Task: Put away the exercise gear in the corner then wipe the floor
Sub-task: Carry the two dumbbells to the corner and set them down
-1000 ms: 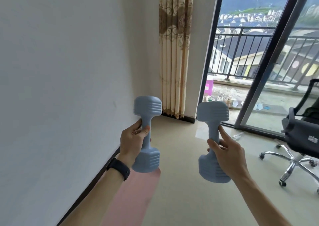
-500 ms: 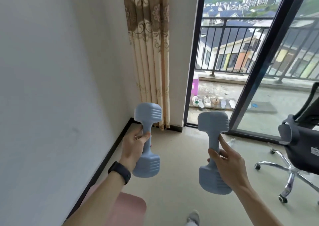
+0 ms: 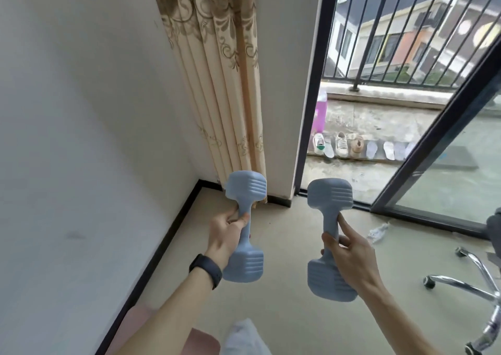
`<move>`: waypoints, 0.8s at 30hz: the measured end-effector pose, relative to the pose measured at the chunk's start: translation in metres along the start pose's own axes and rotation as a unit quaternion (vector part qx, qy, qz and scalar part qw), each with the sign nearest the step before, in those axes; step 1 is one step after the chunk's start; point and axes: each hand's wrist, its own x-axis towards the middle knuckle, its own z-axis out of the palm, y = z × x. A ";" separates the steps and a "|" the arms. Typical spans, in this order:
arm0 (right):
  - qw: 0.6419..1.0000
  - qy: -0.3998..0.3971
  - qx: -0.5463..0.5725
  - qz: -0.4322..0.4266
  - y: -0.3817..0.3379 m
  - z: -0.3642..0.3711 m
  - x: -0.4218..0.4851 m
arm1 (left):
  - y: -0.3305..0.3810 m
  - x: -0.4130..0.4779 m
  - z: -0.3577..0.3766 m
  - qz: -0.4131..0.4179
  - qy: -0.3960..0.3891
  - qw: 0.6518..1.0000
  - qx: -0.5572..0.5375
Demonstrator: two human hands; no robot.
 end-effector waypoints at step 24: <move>0.946 -0.097 -0.084 0.298 0.209 0.225 0.440 | -0.172 0.503 0.164 -0.154 -0.124 0.913 0.357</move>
